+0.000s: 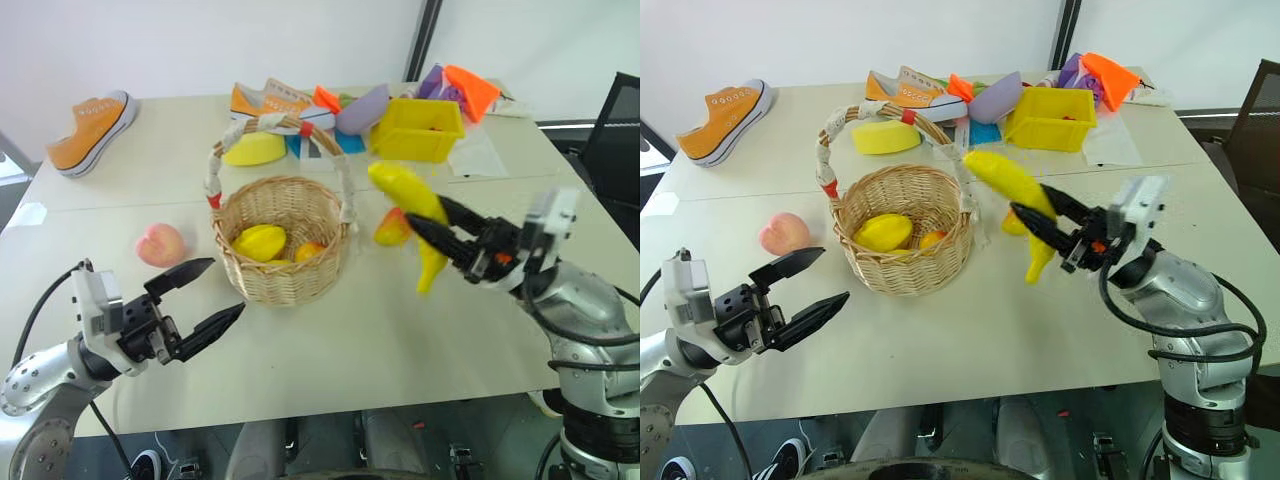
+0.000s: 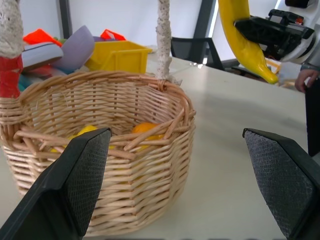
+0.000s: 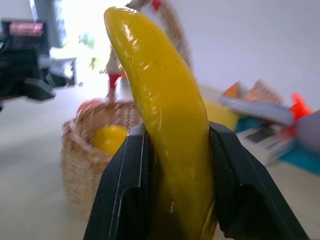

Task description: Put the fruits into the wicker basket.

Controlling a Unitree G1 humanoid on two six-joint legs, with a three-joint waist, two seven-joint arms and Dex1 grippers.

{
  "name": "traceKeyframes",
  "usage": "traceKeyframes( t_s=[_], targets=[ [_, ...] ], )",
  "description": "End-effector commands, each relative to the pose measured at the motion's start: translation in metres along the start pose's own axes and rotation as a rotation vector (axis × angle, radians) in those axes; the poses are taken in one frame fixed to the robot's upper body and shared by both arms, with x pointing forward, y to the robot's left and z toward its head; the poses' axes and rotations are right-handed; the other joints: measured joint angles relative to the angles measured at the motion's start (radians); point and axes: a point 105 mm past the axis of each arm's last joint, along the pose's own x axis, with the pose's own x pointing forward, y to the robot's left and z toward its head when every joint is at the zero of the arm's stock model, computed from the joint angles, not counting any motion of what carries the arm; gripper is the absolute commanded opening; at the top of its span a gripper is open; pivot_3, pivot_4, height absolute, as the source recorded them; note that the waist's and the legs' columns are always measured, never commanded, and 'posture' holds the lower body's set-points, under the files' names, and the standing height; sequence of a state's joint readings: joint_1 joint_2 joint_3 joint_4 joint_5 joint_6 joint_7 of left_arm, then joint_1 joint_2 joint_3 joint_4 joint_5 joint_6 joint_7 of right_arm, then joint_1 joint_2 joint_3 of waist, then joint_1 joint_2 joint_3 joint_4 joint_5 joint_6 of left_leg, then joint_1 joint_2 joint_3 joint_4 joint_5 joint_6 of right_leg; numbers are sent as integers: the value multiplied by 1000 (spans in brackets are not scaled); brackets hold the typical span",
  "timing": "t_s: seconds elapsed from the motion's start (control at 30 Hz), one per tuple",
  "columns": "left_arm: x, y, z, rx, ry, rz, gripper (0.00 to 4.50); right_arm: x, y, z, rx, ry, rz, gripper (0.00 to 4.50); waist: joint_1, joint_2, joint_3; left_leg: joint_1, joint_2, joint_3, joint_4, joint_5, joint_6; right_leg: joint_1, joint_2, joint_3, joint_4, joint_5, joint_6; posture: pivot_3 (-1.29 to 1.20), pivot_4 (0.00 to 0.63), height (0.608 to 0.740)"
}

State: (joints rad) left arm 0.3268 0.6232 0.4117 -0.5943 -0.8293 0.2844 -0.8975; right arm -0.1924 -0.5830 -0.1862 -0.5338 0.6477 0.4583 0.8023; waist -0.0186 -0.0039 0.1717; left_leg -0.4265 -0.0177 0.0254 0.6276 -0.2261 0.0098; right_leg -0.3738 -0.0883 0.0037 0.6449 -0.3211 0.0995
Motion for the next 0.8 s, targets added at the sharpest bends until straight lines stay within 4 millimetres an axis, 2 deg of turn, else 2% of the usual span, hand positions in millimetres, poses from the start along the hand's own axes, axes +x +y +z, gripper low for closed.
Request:
traceKeyframes(
  t_s=[0.03, 0.2, 0.37, 0.43, 0.6, 0.8],
  targets=[
    [-12, 8, 3, 74, 5, 55, 4500, 25, 24, 9, -32, 32, 183, 988, -5, 1, 0, 0, 0, 0, 0, 0, 0, -1, 0, 1, 0, 0, 0, 0, 150, 740],
    [-25, 18, 7, 111, -3, 140, 4500, 53, 30, 8, -7, 112, 263, 988, 4, -1, 1, -1, 0, 0, -2, 0, 0, -3, 0, 0, -1, 0, -1, 0, 150, 740],
    [-27, 21, 7, 124, -6, 173, 4500, 69, 42, 7, 40, 130, 316, 988, 4, -3, 0, -2, 0, 0, -4, -2, -2, -4, -1, 0, -8, 1, -2, 0, 150, 740],
    [-26, 21, 7, 122, -11, 176, 4500, 76, 40, 6, 42, 124, 308, 988, 1, -3, 0, -2, 0, 0, -6, -2, -2, -4, -1, 0, -11, 1, -2, 0, 150, 740],
    [-21, 19, 6, 119, -25, 176, 4500, 112, 23, 9, 69, 90, 228, 988, -8, -2, 0, -1, 0, 1, -7, -1, 0, -4, -1, -1, -10, 2, -1, 0, 150, 740],
    [-17, 21, 6, 123, -28, 167, 4500, 134, 30, 11, 108, 123, 244, 988, -4, -3, -1, -1, -1, 1, -11, 0, 0, -6, -1, -2, -11, 3, 2, 0, 150, 740]
  ],
)
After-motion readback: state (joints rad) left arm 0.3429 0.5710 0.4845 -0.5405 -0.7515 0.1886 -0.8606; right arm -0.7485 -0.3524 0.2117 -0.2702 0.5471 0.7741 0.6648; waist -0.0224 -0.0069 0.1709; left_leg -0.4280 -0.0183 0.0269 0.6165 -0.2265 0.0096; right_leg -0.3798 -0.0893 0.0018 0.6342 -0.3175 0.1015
